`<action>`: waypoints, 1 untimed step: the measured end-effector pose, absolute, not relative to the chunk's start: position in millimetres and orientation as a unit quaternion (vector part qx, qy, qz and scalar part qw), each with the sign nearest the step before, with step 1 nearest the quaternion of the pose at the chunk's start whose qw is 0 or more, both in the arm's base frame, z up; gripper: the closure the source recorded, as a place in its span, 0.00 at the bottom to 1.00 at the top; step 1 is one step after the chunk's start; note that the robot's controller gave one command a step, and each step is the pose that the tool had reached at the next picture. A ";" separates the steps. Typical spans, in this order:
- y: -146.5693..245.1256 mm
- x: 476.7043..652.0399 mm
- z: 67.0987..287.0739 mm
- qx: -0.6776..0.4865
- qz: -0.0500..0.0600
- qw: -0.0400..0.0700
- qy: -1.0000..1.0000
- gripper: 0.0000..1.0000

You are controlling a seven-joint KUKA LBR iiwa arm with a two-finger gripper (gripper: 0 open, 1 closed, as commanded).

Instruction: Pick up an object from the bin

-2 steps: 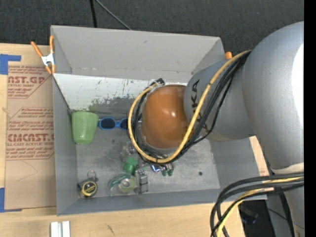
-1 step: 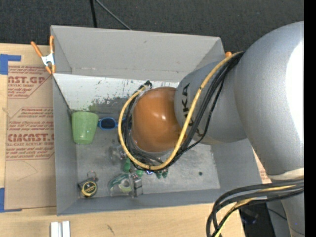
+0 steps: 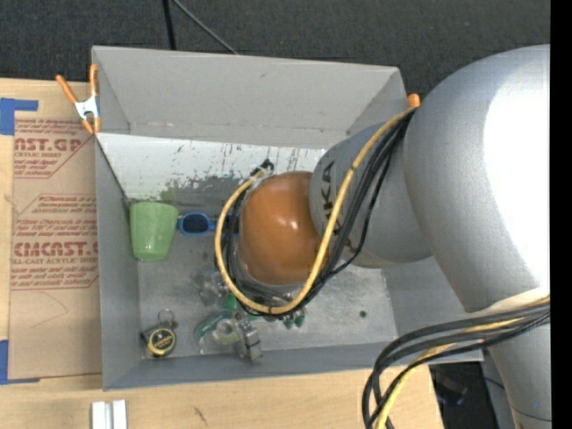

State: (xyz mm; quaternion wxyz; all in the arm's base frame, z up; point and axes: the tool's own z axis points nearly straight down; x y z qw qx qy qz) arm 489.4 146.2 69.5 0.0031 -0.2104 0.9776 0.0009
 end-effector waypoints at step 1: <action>147.3 490.8 70.2 -0.210 0.002 0.006 0.978 0.00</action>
Offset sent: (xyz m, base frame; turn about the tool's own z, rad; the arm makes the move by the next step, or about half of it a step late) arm 0.0000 0.0000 0.0000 0.0000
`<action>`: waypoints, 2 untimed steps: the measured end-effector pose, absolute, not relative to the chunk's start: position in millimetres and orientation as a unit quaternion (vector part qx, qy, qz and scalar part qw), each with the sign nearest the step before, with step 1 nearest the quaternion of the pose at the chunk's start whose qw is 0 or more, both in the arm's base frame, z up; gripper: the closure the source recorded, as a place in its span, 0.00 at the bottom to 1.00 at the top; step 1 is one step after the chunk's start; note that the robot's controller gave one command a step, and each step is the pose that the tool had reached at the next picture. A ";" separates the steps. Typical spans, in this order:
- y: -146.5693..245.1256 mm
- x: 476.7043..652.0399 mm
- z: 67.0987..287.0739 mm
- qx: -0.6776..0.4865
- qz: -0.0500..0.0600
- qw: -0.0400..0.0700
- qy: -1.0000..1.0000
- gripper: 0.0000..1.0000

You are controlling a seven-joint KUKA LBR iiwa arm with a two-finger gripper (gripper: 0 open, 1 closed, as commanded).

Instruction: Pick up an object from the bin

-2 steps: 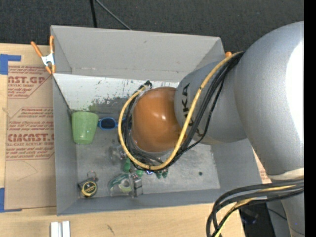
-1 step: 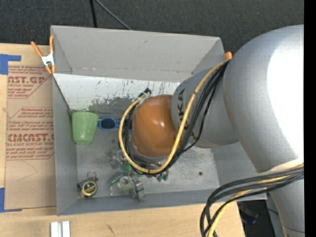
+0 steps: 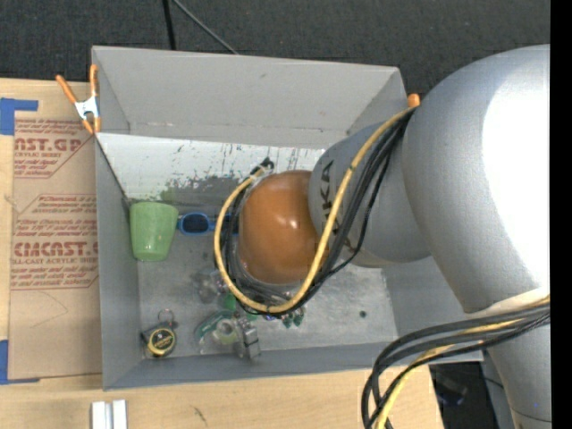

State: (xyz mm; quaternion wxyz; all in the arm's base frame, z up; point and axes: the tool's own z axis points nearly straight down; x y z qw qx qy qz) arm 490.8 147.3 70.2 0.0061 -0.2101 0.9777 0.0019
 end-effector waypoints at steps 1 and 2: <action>147.2 489.6 69.6 -0.210 0.002 0.004 0.978 1.00; 148.2 489.4 79.2 -0.210 0.001 0.000 0.978 1.00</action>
Offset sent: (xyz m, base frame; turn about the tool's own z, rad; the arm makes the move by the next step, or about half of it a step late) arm 0.0000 0.0000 0.0000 0.0000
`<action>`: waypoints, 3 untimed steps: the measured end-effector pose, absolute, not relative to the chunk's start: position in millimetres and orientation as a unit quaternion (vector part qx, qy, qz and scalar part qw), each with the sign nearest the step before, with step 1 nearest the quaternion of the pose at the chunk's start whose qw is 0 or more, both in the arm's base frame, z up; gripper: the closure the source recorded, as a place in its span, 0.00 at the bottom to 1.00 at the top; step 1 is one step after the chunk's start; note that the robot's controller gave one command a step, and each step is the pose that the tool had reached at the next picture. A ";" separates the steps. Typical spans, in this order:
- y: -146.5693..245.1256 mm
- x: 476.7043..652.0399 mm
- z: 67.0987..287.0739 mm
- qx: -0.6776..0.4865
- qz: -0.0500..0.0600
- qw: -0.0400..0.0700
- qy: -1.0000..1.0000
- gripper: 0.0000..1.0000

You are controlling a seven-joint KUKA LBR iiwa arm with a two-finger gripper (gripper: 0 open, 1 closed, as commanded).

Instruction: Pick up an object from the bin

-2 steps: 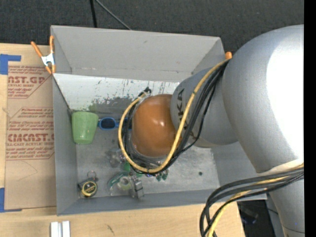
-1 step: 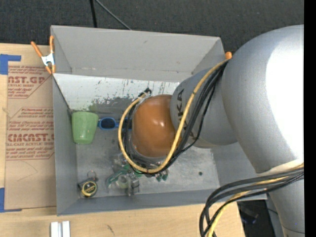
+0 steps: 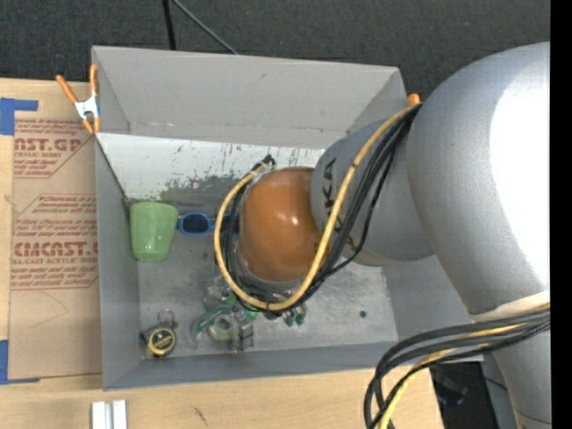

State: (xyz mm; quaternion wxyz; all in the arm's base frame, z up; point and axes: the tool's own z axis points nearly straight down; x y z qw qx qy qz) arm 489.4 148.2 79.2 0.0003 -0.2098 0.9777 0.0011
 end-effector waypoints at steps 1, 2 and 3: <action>149.5 490.7 145.5 -0.210 0.000 0.003 0.978 1.00; 150.5 491.6 177.5 -0.210 0.000 0.002 0.978 1.00; 151.5 492.3 200.6 -0.210 0.000 0.002 0.978 1.00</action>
Offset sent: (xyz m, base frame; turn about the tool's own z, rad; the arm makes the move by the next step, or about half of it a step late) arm -0.0001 0.0001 0.0629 0.0000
